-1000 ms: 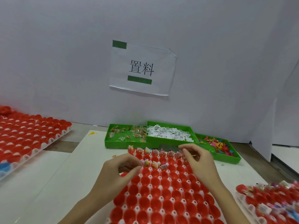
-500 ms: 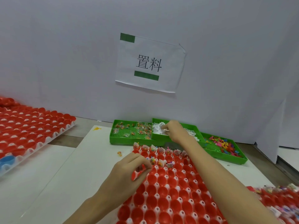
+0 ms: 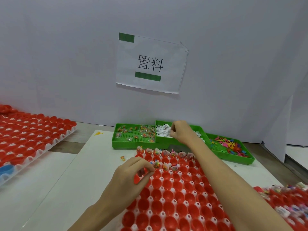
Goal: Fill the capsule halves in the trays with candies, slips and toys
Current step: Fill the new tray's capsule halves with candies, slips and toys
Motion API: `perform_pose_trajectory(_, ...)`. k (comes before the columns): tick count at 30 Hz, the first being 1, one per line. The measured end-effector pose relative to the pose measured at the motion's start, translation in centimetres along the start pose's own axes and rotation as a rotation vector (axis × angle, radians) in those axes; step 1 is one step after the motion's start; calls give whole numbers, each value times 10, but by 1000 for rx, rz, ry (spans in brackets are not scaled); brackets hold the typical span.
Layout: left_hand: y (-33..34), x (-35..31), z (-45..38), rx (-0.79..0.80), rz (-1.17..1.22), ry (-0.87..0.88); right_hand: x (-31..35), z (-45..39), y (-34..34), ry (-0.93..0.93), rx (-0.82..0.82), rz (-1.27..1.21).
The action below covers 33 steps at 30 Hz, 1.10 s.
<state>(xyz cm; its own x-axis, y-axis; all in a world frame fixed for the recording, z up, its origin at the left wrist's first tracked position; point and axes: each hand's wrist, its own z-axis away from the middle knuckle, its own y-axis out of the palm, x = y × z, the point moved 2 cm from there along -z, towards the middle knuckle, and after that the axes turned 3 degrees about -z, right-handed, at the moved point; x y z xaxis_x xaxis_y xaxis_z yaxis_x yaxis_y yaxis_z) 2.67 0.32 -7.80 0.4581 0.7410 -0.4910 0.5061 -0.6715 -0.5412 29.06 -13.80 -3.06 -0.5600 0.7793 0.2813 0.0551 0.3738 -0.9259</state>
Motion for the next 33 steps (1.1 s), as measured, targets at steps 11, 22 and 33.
perform_pose_trajectory(11, -6, 0, -4, -95, 312, -281, 16, 75, -48, -107, -265, -499)
perform_pose_trajectory(22, -1, -24, -5, 25, 519, -269, 63, 189, -45, -346, 47, -550)
perform_pose_trajectory(33, 1, -19, -3, 80, 502, -366, 63, 194, -41, -290, 46, -730)
